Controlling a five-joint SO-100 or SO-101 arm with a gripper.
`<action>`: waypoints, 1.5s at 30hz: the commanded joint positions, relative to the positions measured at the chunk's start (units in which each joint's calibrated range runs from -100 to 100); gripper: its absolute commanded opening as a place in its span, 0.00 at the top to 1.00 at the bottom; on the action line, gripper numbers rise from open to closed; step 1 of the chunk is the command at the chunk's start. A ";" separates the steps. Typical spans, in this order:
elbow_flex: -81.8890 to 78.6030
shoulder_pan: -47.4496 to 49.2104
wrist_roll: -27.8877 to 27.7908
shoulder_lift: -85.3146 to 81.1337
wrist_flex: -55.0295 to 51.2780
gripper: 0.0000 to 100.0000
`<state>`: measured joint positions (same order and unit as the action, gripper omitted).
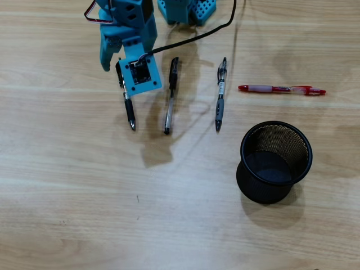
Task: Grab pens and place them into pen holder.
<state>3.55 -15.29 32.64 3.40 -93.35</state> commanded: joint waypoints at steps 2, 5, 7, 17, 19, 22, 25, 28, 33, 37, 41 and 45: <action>2.24 -0.39 -0.28 4.88 4.47 0.70; 2.15 -1.31 -1.75 7.34 8.02 0.70; 1.70 -1.85 -1.91 8.53 9.57 0.70; -15.31 -3.96 -1.70 9.04 25.52 0.70; -17.76 -3.96 -1.44 9.04 26.98 0.70; -18.75 -3.77 -1.38 9.04 27.70 0.70; -20.38 -3.96 -0.65 9.38 27.89 0.74; -22.83 -3.68 -0.44 9.38 30.62 0.75; -26.72 -3.23 0.29 9.38 34.08 0.75; -26.54 -3.23 0.29 9.04 34.08 0.79; -25.72 -3.23 0.24 8.96 34.08 0.95; -24.54 -3.13 0.08 8.87 33.99 0.98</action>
<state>-22.01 -19.10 32.80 12.23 -59.69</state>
